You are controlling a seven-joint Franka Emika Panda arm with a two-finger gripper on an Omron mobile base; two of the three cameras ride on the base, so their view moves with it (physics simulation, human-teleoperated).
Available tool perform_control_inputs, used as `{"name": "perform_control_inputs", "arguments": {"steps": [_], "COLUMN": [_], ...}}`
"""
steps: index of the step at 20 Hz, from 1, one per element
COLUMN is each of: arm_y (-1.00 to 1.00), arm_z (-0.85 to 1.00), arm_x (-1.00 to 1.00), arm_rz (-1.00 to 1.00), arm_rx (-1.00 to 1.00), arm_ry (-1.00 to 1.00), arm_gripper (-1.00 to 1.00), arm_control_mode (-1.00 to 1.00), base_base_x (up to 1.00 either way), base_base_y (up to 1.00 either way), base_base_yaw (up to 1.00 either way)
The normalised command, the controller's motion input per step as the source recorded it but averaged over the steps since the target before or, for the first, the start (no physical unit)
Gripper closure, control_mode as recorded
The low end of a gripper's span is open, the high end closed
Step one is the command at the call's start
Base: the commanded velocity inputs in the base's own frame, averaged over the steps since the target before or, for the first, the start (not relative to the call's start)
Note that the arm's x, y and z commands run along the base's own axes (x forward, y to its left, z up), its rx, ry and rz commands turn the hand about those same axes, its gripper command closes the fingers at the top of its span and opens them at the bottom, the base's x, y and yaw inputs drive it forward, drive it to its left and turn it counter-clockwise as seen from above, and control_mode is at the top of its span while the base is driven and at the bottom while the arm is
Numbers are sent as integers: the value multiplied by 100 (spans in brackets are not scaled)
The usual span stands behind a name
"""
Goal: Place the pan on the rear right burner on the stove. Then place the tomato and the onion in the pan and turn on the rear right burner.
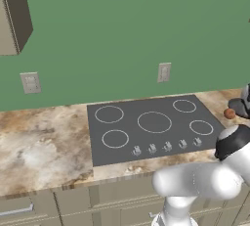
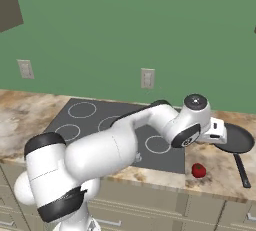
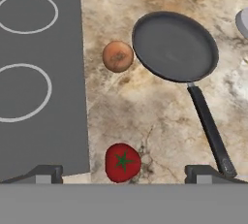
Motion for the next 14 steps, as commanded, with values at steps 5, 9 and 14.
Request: {"name": "perform_control_inputs", "arguments": {"steps": [5,9,14], "arm_y": [-56,-53,-48], "arm_z": [0,0,-5], "arm_x": [0,-8,-11], "arm_rz": [-2,-3,-4], "arm_rx": [0,0,0], "arm_ry": [3,2,4], "arm_gripper": [-100,-100,-100], "arm_control_mode": [-100,-100,-100], "base_base_x": [0,0,0], "base_base_y": [0,0,0], "base_base_yaw": [0,0,0]}}
